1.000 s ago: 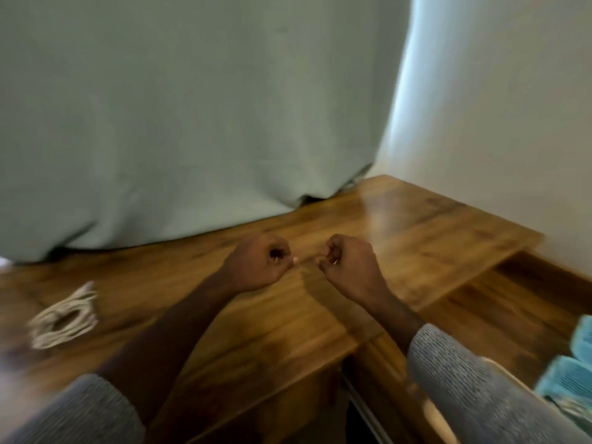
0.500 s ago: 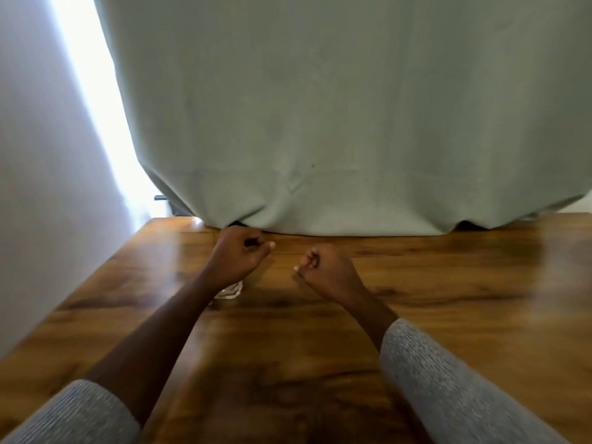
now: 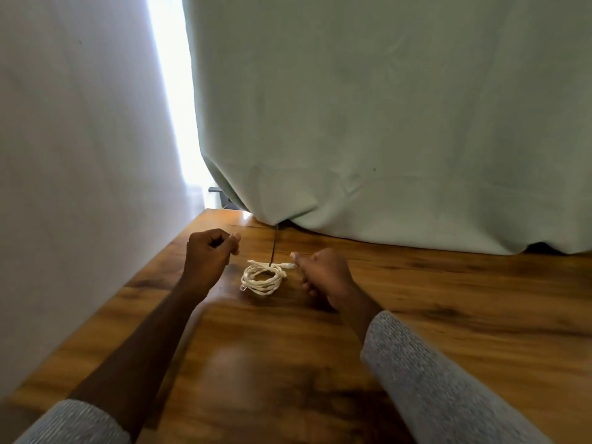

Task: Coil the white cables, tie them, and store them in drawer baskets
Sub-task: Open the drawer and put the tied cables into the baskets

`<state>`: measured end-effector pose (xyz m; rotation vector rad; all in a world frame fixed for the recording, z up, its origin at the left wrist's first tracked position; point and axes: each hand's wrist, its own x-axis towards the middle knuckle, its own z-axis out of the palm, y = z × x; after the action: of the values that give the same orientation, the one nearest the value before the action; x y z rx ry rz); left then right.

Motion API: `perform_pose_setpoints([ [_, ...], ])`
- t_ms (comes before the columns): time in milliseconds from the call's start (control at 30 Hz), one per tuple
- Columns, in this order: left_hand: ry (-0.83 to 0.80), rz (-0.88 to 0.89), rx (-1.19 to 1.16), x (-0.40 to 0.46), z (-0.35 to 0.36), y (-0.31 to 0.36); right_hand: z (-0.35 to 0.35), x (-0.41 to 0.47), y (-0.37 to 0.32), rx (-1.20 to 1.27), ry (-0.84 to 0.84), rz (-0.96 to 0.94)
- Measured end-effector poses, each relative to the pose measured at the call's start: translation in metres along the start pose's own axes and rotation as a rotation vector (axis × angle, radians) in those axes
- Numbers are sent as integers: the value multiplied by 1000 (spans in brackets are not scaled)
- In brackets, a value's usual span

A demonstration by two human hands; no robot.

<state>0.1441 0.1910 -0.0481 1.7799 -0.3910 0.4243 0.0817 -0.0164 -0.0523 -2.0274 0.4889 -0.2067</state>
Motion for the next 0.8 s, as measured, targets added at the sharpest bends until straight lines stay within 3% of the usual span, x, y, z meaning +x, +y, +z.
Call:
perform_pose_setpoints([
  [100, 5, -33, 101, -8, -4, -10, 3, -4, -11, 141, -108, 166],
  [267, -4, -40, 157, -17, -4, -13, 18, 1, -20, 212, -123, 229],
  [600, -65, -30, 239, -23, -3, -11, 41, 12, -31, -185, 53, 136],
  [800, -138, 17, 258, -22, 11, -5, 13, 8, -12, -304, 186, 48],
])
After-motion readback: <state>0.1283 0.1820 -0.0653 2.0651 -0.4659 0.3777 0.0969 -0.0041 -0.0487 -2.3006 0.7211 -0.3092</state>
